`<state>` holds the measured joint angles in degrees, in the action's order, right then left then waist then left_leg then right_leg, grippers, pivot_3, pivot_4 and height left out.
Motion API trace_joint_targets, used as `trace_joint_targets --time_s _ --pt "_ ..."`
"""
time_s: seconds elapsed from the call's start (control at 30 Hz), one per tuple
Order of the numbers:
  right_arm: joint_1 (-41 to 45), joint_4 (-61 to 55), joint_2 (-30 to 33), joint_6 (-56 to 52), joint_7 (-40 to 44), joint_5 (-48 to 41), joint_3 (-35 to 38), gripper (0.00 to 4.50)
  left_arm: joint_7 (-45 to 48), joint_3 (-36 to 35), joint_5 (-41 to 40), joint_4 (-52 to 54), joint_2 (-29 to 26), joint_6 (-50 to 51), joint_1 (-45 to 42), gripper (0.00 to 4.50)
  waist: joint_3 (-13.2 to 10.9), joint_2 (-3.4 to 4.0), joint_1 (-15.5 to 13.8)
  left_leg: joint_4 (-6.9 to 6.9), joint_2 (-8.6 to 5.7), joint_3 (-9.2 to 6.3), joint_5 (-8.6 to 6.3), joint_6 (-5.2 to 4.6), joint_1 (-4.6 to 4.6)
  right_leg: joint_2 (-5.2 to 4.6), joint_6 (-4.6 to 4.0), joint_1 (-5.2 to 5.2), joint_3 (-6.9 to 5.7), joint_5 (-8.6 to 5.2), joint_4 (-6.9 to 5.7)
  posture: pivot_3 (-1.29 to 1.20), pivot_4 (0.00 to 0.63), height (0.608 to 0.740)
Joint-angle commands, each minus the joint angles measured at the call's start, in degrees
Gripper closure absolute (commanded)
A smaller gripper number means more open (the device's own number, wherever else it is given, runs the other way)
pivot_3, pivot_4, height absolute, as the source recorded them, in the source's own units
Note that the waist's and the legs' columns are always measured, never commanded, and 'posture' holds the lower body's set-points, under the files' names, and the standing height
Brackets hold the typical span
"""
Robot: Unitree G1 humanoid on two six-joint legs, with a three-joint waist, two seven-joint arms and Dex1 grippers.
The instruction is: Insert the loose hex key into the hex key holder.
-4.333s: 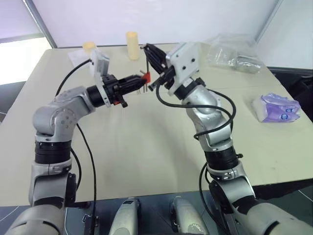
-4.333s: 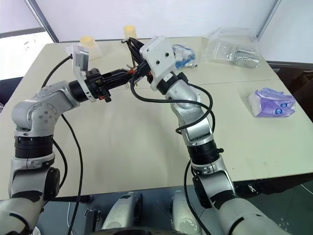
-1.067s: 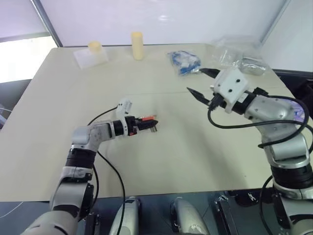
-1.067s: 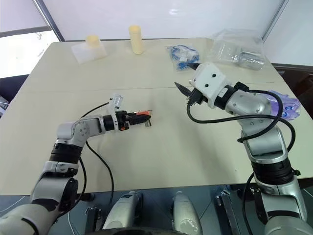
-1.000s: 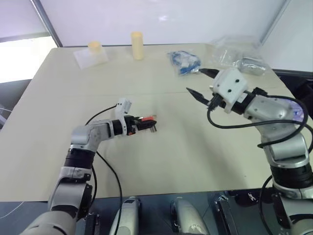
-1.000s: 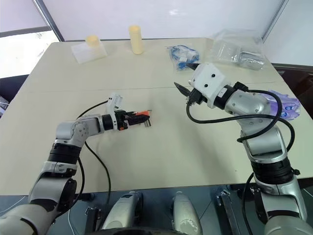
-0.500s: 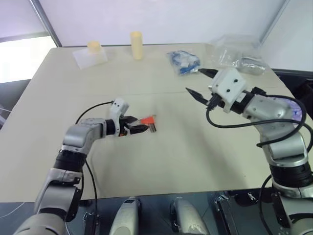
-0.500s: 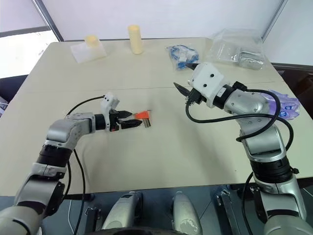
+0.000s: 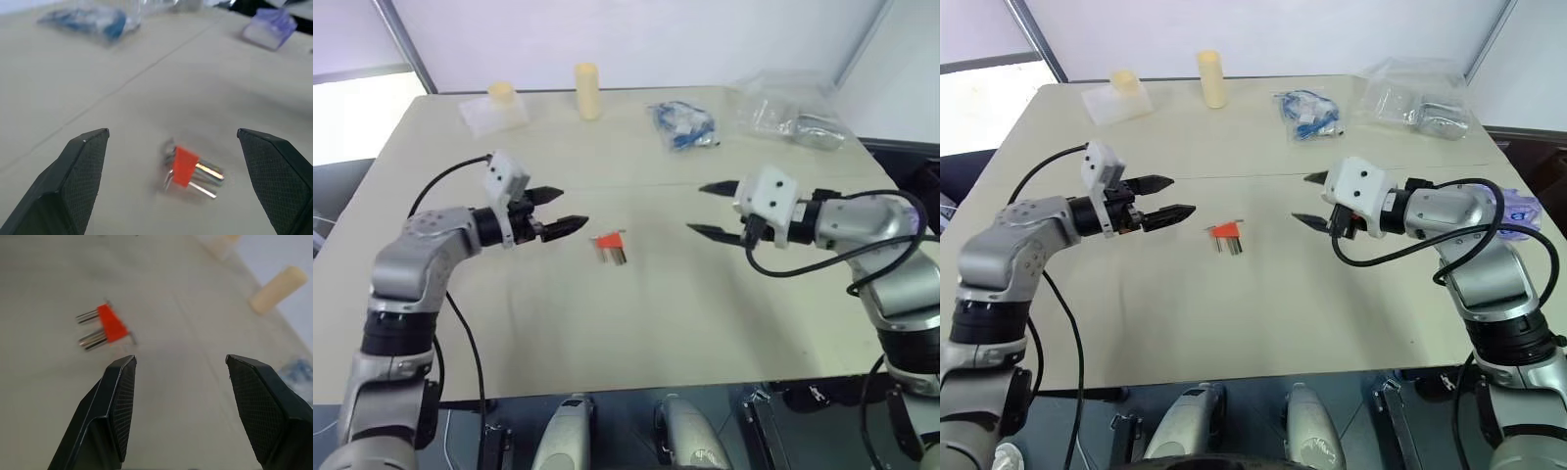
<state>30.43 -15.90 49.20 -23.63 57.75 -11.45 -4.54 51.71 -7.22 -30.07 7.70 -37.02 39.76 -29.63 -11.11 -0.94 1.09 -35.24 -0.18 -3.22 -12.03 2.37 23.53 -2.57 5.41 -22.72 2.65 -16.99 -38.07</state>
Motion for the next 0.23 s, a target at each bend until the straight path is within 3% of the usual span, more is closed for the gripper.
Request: trace_joint_targets --time_s 0.03,0.23 --pt "0.4 1.3 2.5 1.6 3.4 0.0 0.4 1.48 0.7 -4.4 -2.0 5.5 -3.8 0.0 1.8 0.08 0.0 -0.01 0.0 0.0 0.01 -0.01 0.0 0.0 0.0 0.0 0.0 0.0 0.0 0.0 -0.01 0.0 0.15 0.74" --pt "1.9 3.5 3.0 2.1 5.2 -0.4 0.8 1.48 0.8 -8.0 -6.2 10.8 -8.5 3.7 5.9 0.08 0.0 -0.01 -0.1 -0.02 0.01 -0.01 0.0 0.0 -0.02 0.01 -0.01 0.02 -0.01 0.0 -0.01 0.0 0.15 0.74"
